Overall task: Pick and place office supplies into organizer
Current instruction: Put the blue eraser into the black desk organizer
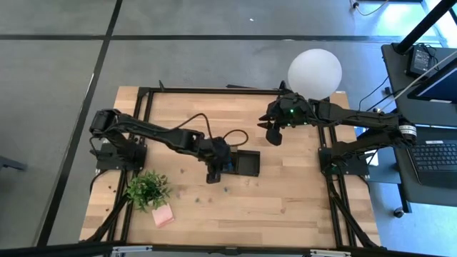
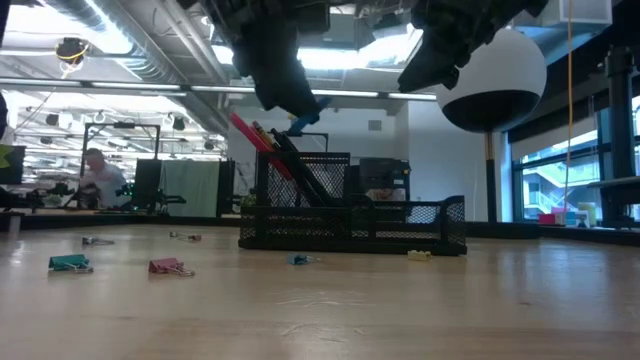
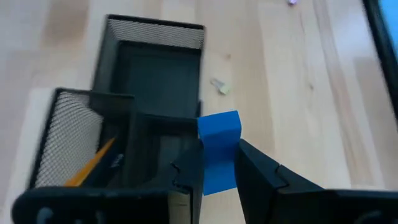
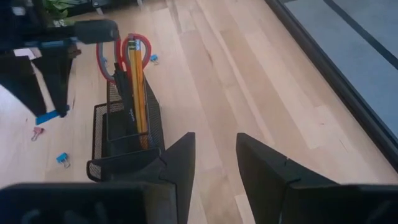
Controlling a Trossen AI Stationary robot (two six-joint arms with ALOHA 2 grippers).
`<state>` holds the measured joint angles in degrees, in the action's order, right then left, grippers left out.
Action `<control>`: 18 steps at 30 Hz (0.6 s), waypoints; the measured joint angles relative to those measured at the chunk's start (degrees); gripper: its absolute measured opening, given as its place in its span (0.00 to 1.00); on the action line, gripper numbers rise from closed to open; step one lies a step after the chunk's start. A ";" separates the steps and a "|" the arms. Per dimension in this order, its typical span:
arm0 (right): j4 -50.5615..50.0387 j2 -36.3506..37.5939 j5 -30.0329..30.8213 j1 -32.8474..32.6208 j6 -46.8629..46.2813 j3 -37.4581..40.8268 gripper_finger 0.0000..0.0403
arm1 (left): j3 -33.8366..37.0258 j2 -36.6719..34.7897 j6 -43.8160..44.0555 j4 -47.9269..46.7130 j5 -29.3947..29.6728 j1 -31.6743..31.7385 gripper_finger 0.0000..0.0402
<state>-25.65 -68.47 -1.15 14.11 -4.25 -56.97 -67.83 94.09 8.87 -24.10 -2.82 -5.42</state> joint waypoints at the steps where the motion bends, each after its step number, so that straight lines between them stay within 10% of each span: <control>1: 0.00 0.00 0.00 0.00 -0.02 0.00 0.30 | 0.00 0.14 -0.48 0.24 -0.69 0.20 0.18; 18: 0.09 -0.07 0.02 0.02 -0.11 0.00 0.30 | 0.10 3.90 -4.33 -4.17 2.09 1.02 0.18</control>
<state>-25.56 -68.53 -1.13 14.13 -4.36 -56.97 -67.72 97.99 4.54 -28.27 -0.73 -4.40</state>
